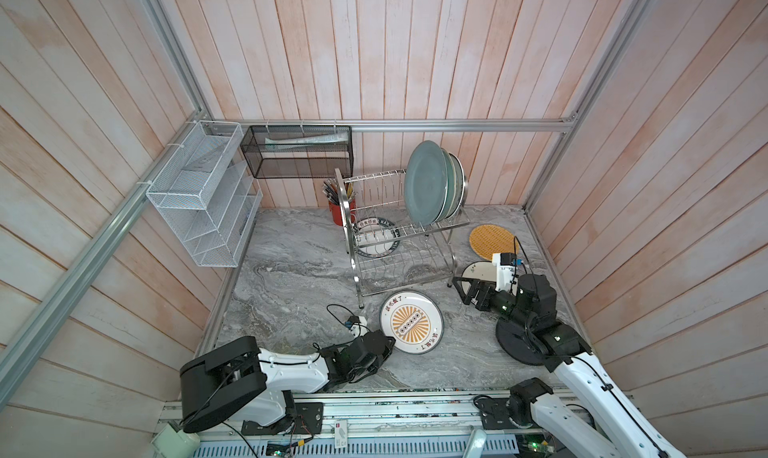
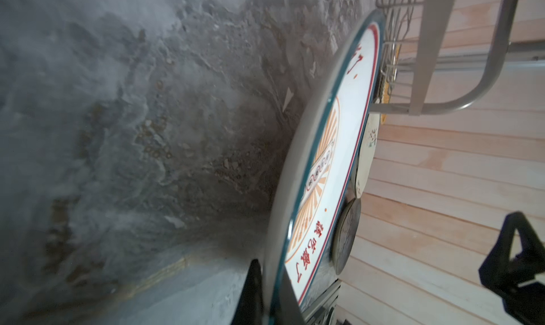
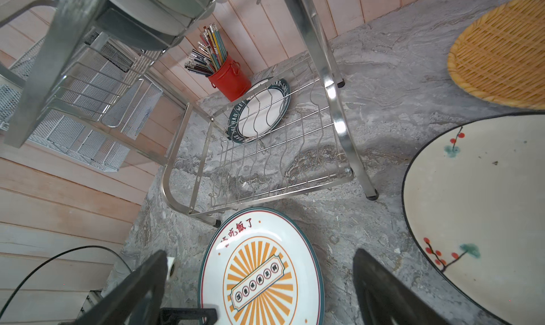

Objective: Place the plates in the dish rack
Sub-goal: 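Pull the sunburst plate out from the rack and tilt it upright with left gripper, then close the right gripper on the sunburst plate rim while left holds it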

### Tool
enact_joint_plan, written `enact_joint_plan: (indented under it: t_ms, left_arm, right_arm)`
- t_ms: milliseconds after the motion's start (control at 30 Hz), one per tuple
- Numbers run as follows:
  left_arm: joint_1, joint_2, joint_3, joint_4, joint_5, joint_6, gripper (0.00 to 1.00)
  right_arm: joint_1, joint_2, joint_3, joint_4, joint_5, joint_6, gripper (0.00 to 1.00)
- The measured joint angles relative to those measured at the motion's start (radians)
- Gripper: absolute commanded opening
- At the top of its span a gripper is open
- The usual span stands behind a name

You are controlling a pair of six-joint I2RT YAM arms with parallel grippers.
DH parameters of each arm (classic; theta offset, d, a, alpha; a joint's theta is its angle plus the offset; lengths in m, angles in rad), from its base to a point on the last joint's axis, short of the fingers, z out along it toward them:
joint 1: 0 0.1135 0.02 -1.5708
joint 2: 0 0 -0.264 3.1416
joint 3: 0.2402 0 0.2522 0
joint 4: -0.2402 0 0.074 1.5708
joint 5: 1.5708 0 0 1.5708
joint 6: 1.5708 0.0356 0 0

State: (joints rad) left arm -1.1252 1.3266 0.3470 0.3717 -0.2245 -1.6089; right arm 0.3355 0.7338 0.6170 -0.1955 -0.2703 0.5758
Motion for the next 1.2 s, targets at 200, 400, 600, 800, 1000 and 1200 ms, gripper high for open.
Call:
enact_joint_plan:
  t_ms: [200,400,600,800,1000,1200]
  left_arm:
    - [-0.001,-0.103,0.001,-0.014,0.027,0.093,0.0]
    - [0.005,-0.122,0.017,-0.024,0.078,0.159,0.0]
    - [0.109,-0.175,0.072,-0.056,0.17,0.241,0.0]
    - [0.228,-0.262,0.134,-0.096,0.261,0.335,0.0]
    - [0.3,-0.273,0.15,-0.133,0.365,0.407,0.0]
    - [0.341,-0.278,0.15,-0.155,0.438,0.438,0.0]
  right_arm:
    - [-0.037,0.029,0.024,0.009,-0.039,0.008,0.98]
    - [-0.039,0.031,0.044,0.014,-0.069,0.008,0.98]
    - [-0.04,0.04,0.044,0.015,-0.156,0.006,0.98]
    - [-0.037,0.051,0.044,0.013,-0.238,-0.002,0.93]
    - [0.026,0.062,0.016,0.031,-0.291,0.009,0.75]
    - [0.077,0.074,0.014,0.04,-0.277,0.022,0.53]
